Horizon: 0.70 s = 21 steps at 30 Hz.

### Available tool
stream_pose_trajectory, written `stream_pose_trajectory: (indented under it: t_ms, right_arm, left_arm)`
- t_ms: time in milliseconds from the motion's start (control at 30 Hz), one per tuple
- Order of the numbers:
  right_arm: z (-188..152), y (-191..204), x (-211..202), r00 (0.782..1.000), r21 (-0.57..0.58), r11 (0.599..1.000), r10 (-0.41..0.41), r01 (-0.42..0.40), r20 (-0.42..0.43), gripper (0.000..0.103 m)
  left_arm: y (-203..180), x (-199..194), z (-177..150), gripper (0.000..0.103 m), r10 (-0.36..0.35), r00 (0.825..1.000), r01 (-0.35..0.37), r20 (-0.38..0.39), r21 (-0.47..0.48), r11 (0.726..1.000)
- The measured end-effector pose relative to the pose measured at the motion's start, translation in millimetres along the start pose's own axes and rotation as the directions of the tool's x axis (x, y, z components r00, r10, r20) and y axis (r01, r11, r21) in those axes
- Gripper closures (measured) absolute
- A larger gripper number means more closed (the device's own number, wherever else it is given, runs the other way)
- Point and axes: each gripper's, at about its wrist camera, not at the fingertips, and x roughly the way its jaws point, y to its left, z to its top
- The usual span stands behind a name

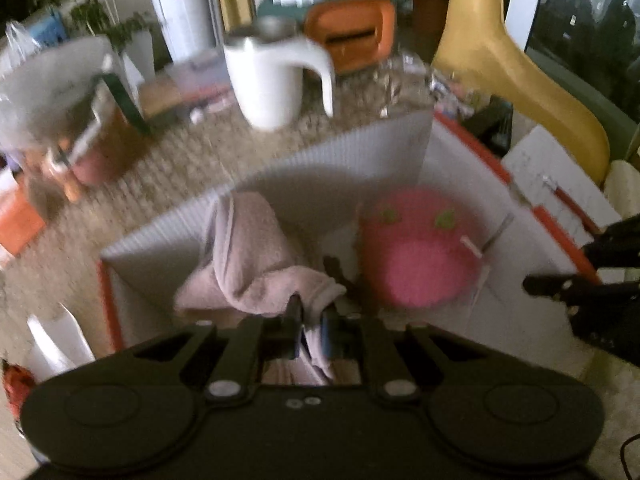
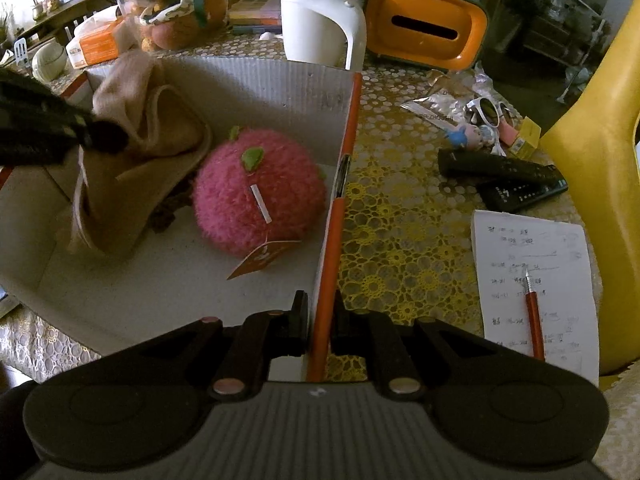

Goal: Organize objects
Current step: 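Lower the pink plush pig into the shoebox and open the left gripper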

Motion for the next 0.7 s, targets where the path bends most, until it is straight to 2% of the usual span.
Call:
stream_pose_trajectory:
  t_ms: [267, 433, 633, 700]
  right_arm:
    - [0, 0, 0, 1.0, 0.003, 1.0, 0.0, 0.0, -0.001, 0.093]
    - [-1, 2, -1, 1.0, 0.001, 1.0, -0.004, 0.004, 0.0, 0.093]
    - [0, 1, -1, 1.0, 0.007, 1.0, -0.01, 0.01, -0.004, 0.093]
    - [1, 1, 0, 1.0, 0.008, 1.0, -0.013, 0.013, -0.004, 0.093]
  left_arm:
    - [-1, 23, -6, 0.091, -0.034, 0.997, 0.032, -0.066, -0.02, 0.999]
    - [-1, 19, -7, 0.084, -0.063, 0.996, 0.062, -0.055, -0.027, 0.998]
    - [-6, 3, -11, 0.066, -0.081, 0.996, 0.08, -0.027, -0.01, 0.997]
    - [-8, -5, -14, 0.056, -0.088, 0.996, 0.088, -0.013, -0.005, 0.996]
